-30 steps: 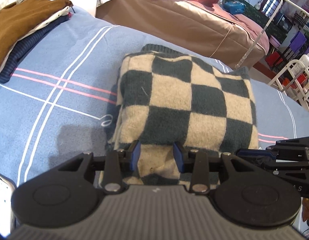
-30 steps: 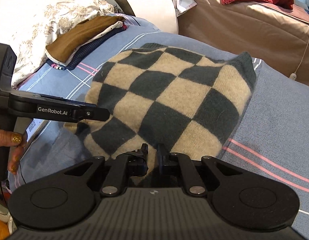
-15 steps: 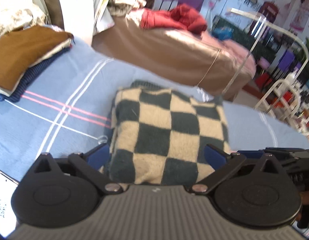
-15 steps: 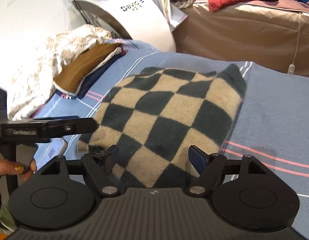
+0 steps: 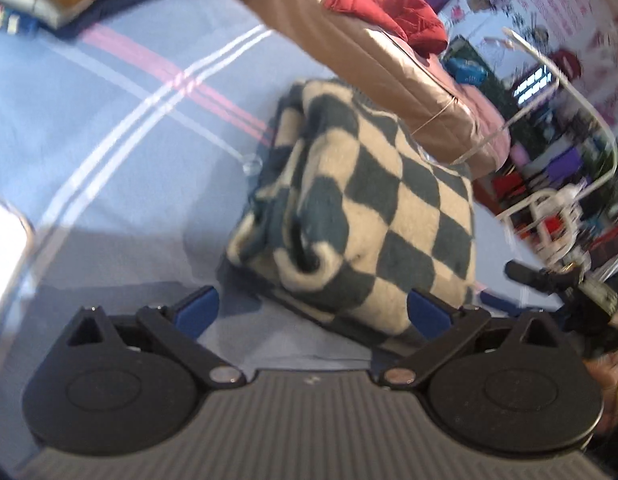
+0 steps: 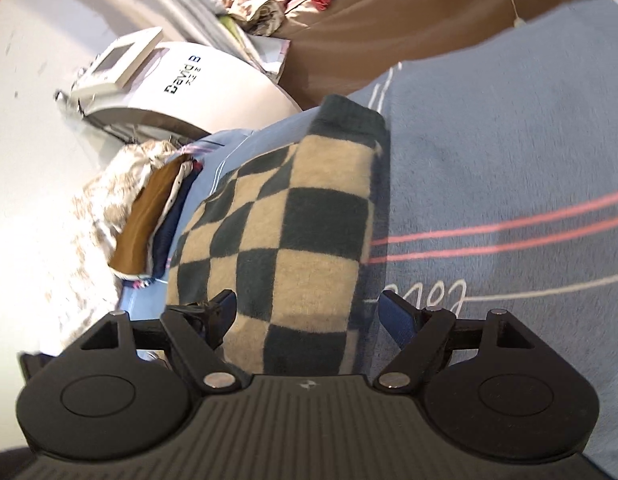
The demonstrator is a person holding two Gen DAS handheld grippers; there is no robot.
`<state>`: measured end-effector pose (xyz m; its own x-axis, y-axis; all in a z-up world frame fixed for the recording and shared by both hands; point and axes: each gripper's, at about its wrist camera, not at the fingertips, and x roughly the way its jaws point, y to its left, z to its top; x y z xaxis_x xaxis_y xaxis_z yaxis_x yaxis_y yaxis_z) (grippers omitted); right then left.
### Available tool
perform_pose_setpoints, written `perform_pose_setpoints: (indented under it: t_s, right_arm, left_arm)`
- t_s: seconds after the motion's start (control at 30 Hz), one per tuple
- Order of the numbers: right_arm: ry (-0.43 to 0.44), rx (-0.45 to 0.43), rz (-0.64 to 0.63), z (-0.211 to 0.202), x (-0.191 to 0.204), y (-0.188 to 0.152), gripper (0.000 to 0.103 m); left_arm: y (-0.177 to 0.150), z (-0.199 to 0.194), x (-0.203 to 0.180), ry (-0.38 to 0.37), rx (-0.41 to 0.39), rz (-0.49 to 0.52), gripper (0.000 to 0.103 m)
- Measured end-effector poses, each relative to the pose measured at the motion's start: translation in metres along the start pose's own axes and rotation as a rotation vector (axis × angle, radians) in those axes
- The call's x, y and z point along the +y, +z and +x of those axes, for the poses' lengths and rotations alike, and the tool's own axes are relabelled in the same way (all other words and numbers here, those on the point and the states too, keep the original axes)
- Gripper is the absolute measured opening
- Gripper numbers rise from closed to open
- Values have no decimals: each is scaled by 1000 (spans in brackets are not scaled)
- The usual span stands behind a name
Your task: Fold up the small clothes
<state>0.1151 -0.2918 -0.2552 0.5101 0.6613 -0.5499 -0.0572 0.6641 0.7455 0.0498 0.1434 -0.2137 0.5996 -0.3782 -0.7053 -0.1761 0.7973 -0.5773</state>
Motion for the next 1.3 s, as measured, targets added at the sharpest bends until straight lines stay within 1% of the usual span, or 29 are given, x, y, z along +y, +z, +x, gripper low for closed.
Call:
perform_pose_setpoints:
  t_s: [0.07,0.13,0.2,0.4,0.43,0.53,0.6,0.67,0.73,0.8,0.87,0.93,1.0,1.17,1.23,1.3]
  right_arm:
    - [13,-6,72,2,-10,-3,103]
    - [41,-35,151,1,-21,-8,103]
    - [50,-54,215,0,-30,-12,103]
    - [56,-54,265,4,-42,-11,103]
    - [55,-56,266,5,-44,-9,103]
    - [62,-51,260,15,-44,0,103]
    - [64,-46,243,22,-41,7,103]
    - [61,-35,219,31,-38,16,103]
    - [67,-26,198,38,-35,27,103]
    - [60,-7,163,47,-30,38,103]
    - [57,11,118,55,-24,48,103]
    - [57,33,97,64,-20,56,103]
    - [49,50,76,71,-17,62,103]
    - [61,66,99,84,-17,70,103]
    - [64,75,85,87,-15,72,103]
    - [52,82,75,89,-14,73,102]
  left_arm:
    - [-4,7,8,-30,-7,-61,102]
    - [-8,13,14,-65,-31,-114,102]
    - [-10,21,18,-70,-47,-150,102]
    - [-2,36,28,-110,-119,-253,102]
    - [1,38,28,-108,-119,-256,102]
    - [11,45,23,-95,-105,-216,102]
    - [16,49,20,-95,-97,-209,102]
    - [22,52,17,-81,-82,-209,98]
    - [30,56,12,-52,-53,-179,90]
    - [37,60,5,-28,-25,-150,88]
    - [43,61,3,-29,-9,-135,85]
    - [48,67,1,-21,3,-131,79]
    - [52,73,-3,-15,11,-121,75]
    - [53,79,-4,-17,8,-133,67]
    - [54,83,-5,-20,9,-128,60]
    - [54,85,-4,-27,13,-135,56]
